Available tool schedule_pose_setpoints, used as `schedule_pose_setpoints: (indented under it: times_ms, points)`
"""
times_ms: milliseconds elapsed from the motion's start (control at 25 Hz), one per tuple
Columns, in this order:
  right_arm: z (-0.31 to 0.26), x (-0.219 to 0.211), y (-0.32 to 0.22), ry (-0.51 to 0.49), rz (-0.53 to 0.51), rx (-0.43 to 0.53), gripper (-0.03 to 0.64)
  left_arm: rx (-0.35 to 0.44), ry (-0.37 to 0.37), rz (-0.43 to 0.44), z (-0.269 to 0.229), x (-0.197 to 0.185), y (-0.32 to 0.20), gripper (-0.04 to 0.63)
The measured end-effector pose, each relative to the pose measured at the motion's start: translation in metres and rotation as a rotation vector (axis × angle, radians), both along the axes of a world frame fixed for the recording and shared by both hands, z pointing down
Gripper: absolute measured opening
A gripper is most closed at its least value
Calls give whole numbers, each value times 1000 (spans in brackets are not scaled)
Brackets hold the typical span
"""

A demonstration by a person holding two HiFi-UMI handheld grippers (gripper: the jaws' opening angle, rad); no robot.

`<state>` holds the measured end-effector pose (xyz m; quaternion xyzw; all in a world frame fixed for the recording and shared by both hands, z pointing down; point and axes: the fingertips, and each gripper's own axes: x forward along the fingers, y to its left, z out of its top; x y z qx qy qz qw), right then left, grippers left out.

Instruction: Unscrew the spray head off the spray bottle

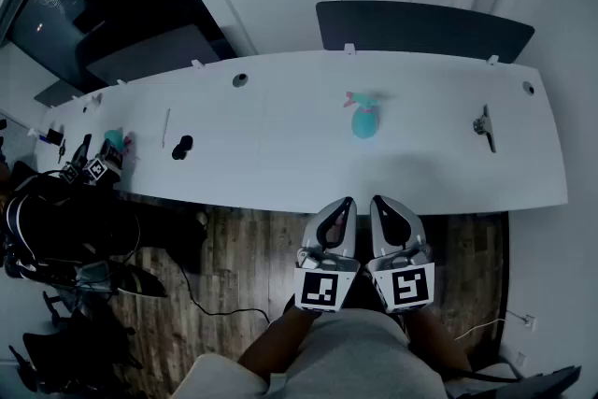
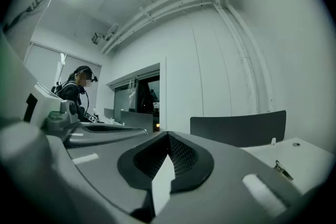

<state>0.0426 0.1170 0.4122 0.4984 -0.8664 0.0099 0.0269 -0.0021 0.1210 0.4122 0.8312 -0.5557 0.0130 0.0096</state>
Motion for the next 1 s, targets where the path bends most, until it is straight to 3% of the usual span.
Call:
schedule_pose_setpoints:
  times_ms: [240,520,720,1000]
  points:
    - [4,-2,-52,27,-1,10,0,-15,24,1,8,-3,-55,2]
    - [20,-5,-135,94,41,-28,0,-30,21,88,28,-7,-147,2]
    - [44,-5,-181,144,94,-109,0,-117,-56,169,73,-10,-196,2]
    - [60,9,-206,161,107,-164,0,-318,-233,231,167,-3,-217,5]
